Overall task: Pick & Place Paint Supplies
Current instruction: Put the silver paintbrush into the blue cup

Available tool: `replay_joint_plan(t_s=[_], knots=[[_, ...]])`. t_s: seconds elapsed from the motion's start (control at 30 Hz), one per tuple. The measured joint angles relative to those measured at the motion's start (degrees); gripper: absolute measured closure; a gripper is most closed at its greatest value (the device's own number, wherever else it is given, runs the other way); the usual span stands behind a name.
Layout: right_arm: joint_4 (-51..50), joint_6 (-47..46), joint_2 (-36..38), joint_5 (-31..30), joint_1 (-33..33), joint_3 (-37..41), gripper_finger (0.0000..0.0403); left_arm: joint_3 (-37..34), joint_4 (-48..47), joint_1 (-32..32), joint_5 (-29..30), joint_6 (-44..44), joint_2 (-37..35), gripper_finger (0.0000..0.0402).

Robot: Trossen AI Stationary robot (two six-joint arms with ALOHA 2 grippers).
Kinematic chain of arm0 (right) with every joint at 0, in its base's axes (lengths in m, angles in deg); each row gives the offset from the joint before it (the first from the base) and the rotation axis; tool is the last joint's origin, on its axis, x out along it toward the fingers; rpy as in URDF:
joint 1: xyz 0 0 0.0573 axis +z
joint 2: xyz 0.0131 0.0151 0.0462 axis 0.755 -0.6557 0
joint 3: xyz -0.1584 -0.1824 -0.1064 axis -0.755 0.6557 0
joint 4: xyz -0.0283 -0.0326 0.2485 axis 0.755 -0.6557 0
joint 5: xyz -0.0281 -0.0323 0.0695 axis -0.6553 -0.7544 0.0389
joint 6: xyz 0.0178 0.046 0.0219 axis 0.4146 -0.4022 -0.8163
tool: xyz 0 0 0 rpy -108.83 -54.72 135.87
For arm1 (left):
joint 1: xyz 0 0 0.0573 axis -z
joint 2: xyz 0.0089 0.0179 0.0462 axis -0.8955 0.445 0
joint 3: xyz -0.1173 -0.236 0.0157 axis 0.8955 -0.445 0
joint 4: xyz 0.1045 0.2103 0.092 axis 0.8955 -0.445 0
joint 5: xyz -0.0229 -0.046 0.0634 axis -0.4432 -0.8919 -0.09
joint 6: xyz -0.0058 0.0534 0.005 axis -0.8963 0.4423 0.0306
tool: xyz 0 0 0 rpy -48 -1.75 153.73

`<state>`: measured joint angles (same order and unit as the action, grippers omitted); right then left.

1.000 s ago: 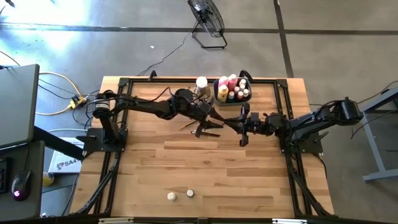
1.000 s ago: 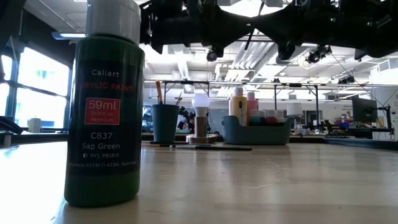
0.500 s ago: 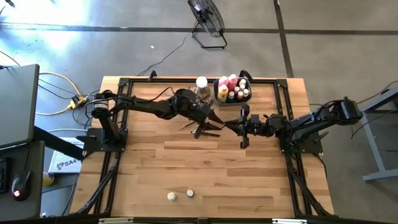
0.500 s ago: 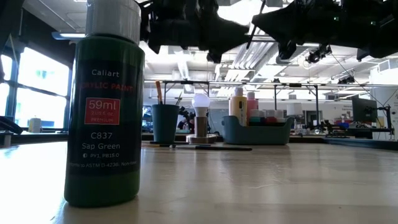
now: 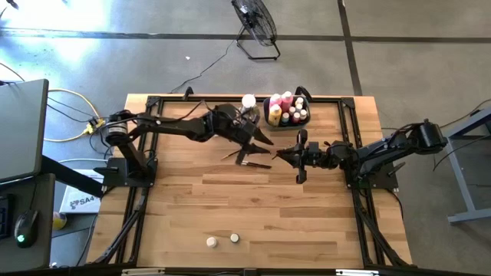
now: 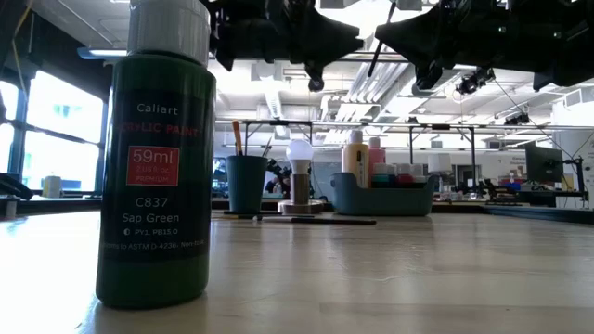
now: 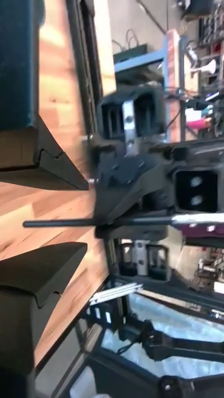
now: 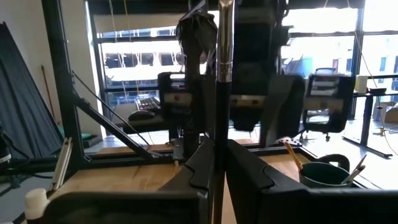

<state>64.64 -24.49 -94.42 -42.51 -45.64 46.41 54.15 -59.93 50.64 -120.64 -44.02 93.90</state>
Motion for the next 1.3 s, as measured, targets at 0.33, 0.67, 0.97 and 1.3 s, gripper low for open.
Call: replay_joint_plan(t_s=[0.33,0.67,0.97,1.3], knots=[[-1.1,0.1,0.0,0.0,0.0,-0.1,0.0378,0.0,9.6,2.7,6.2,-1.5,-0.8,0.0258],[-3.5,-2.8,-0.9,0.0,0.0,-0.1,0.0378,-0.1,6.6,5.9,13.5,-1.1,-0.6,0.0258],[-3.6,-4.2,-2.8,1.3,0.0,-0.1,0.0378,-0.1,5.4,5.8,17.4,-6.4,-0.6,0.0258],[-3.5,-4.2,-2.9,1.5,0.0,-0.1,0.0378,0.0,6.5,5.8,16.3,-8.7,2.1,0.0258]])
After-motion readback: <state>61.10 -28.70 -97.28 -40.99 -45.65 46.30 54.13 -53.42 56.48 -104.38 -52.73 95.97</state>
